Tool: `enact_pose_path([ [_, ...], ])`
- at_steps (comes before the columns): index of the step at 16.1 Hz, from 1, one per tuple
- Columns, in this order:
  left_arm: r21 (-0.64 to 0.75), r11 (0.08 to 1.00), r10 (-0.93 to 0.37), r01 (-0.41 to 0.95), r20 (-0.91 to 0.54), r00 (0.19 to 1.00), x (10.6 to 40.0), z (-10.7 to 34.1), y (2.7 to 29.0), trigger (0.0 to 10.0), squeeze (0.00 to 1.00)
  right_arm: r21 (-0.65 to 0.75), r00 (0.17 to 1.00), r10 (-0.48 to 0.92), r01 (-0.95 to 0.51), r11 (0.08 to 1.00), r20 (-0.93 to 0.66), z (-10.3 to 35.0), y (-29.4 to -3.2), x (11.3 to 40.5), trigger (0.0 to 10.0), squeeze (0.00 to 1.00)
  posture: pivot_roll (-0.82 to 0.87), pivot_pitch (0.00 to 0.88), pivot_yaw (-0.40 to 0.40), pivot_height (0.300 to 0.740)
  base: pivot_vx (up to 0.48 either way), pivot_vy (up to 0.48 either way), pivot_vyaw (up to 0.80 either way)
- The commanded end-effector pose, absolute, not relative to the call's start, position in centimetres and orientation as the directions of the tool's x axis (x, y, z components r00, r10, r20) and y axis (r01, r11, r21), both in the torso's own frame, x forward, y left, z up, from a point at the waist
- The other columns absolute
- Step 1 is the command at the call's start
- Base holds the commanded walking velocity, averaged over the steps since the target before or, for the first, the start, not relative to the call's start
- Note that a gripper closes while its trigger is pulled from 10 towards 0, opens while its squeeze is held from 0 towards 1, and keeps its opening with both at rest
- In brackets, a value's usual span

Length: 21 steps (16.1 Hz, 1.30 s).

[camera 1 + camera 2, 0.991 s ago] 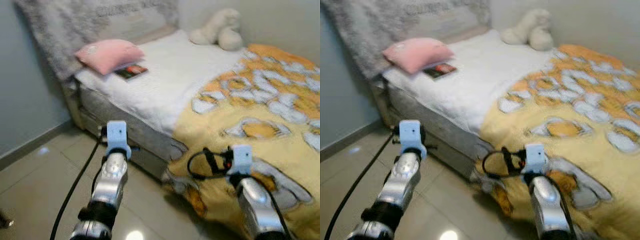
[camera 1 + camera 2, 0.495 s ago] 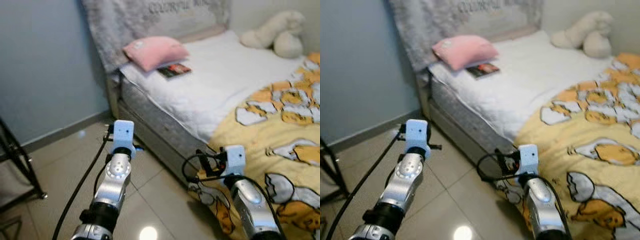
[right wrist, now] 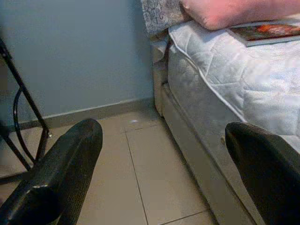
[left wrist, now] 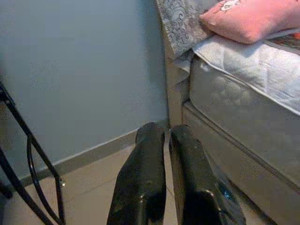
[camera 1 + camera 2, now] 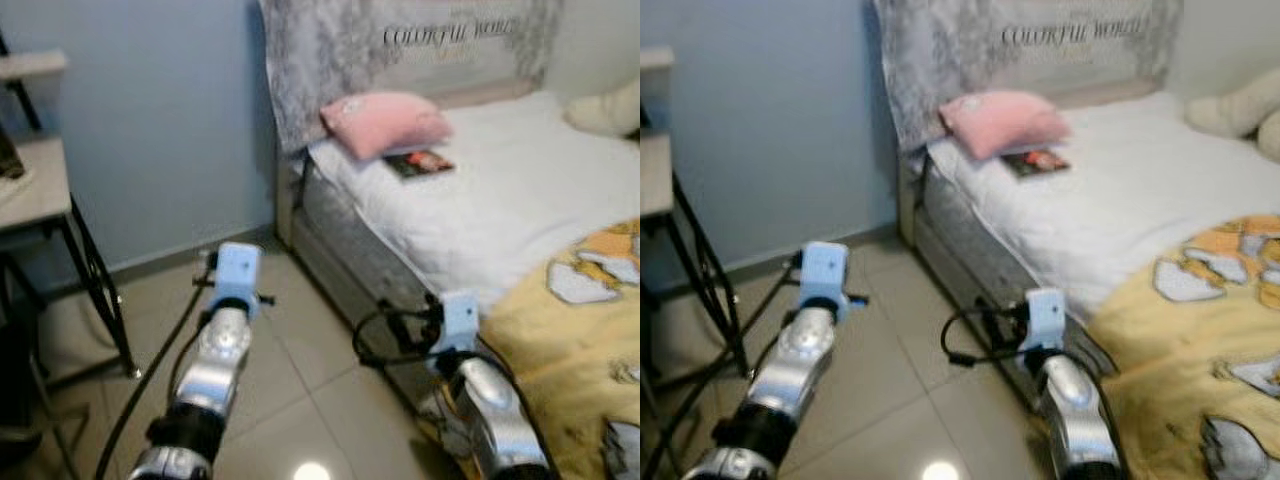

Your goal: Clean up the room

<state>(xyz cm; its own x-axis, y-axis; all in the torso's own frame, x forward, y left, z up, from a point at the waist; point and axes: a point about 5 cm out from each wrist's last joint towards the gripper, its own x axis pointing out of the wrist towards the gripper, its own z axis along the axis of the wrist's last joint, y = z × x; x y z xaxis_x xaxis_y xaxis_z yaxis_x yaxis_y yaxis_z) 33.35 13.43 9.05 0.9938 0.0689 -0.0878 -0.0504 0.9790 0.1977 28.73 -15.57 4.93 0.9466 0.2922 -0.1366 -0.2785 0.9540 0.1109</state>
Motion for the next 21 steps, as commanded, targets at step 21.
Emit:
enact_pose_path([
  [21,0.193,0.981,-0.004,0.024,-0.101,0.995,33.9,9.9,11.9,10.0,0.0,0.12,0.964,0.228,-0.212,0.97,-0.14,4.8,-17.0,29.1,10.0,0.0,0.09,0.0,-0.005,0.74,0.274,0.0,0.47],
])
